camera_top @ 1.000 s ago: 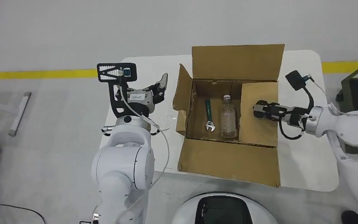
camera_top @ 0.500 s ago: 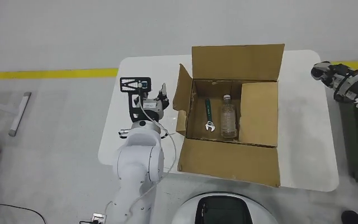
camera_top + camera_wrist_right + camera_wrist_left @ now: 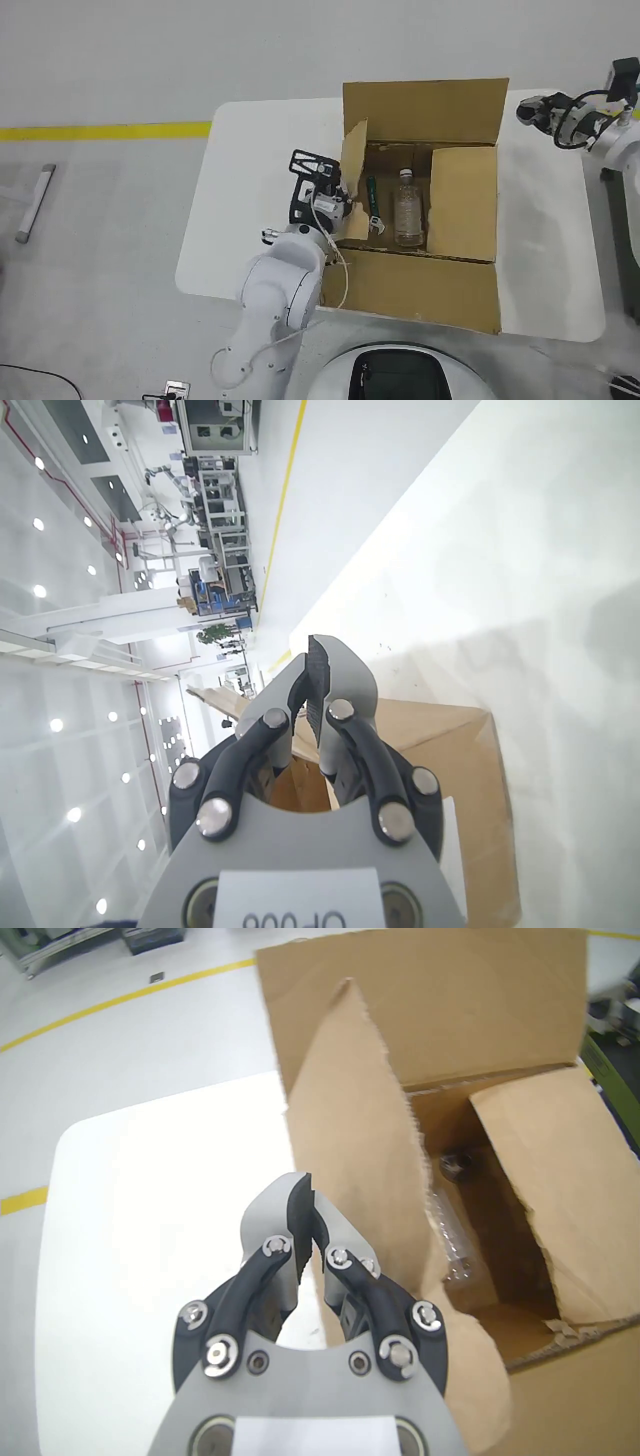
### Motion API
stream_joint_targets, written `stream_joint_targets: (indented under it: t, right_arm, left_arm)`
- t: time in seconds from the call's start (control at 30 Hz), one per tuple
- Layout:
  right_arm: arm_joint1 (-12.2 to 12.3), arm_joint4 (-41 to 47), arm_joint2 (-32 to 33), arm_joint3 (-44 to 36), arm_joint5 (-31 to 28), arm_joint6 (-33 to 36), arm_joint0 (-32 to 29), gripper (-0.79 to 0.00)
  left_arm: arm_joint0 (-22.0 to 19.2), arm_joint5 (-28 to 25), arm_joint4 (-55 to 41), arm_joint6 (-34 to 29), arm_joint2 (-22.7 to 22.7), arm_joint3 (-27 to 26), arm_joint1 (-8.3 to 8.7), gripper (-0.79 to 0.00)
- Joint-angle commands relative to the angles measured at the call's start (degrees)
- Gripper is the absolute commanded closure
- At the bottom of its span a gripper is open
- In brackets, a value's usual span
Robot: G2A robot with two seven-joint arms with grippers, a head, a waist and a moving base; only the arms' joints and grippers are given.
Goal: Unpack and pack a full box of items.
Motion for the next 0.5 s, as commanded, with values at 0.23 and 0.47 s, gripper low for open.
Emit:
stream_joint_targets:
  t: [0.23, 0.47]
  right_arm:
    - [-0.4, 1.3, -5.5, 6.4, -0.7, 1.8, 6.1, 0.0]
    - [-0.4, 4.0, -7.0, 10.6, -5.6, 5.7, 8.9, 0.0]
  left_arm:
    - [-0.2, -8.9, -3.4, -3.4, 3.5, 0.7, 0.33, 0.0]
    - [-0.5, -11.2, -3.7, -6.8, 4.3, 1.8, 0.64, 0.0]
